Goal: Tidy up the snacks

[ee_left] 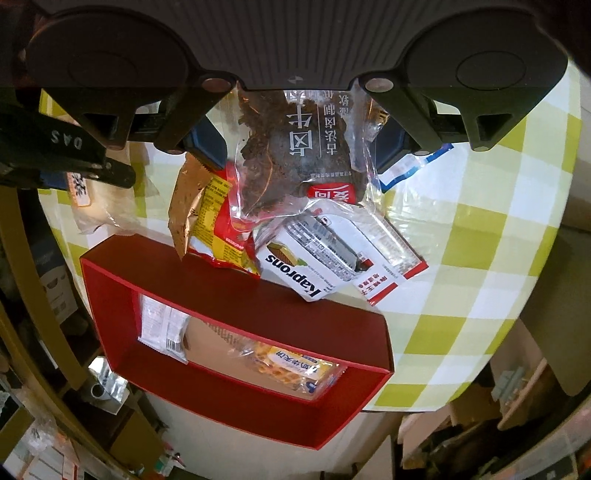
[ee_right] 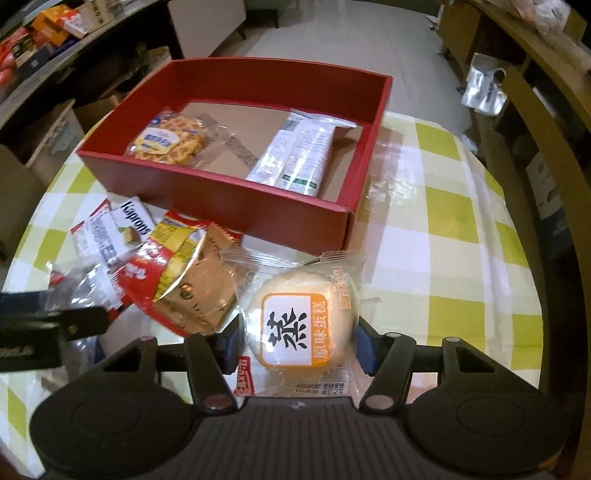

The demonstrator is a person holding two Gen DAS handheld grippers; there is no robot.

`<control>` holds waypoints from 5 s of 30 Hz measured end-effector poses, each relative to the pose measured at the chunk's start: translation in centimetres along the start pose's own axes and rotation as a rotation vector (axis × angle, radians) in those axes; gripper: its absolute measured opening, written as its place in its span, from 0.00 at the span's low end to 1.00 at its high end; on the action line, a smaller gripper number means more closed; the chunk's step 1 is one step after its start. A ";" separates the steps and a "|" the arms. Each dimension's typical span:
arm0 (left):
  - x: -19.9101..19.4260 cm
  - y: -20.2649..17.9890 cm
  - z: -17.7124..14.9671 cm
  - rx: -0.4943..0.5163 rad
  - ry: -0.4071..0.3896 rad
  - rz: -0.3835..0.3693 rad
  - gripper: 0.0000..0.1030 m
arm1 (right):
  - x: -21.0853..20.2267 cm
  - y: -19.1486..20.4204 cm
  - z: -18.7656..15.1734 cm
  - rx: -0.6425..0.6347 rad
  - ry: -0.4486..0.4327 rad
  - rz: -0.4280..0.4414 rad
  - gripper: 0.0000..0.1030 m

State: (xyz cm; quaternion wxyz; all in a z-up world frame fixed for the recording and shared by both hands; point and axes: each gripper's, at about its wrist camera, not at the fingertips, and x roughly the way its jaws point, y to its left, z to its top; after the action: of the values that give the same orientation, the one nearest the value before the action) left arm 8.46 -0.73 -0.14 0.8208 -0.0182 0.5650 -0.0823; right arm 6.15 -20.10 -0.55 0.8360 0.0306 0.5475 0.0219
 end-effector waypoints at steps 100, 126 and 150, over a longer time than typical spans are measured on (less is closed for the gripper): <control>2.1 -4.2 14.1 0.057 -0.315 0.161 0.99 | 2.7 -1.6 11.3 0.003 -0.322 -0.011 0.74; -1.9 3.1 4.9 -0.043 -0.152 0.133 0.99 | -1.8 2.3 4.3 -0.046 -0.141 0.064 0.74; -1.4 2.6 2.9 0.034 -0.107 0.115 0.99 | 3.7 0.8 2.3 0.053 0.063 -0.035 0.73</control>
State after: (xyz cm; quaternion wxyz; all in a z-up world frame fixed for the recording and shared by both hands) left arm 10.98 1.89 1.88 0.8533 0.0238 0.5191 -0.0435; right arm 9.71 -19.13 -2.99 0.8174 0.0426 0.5745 -0.0062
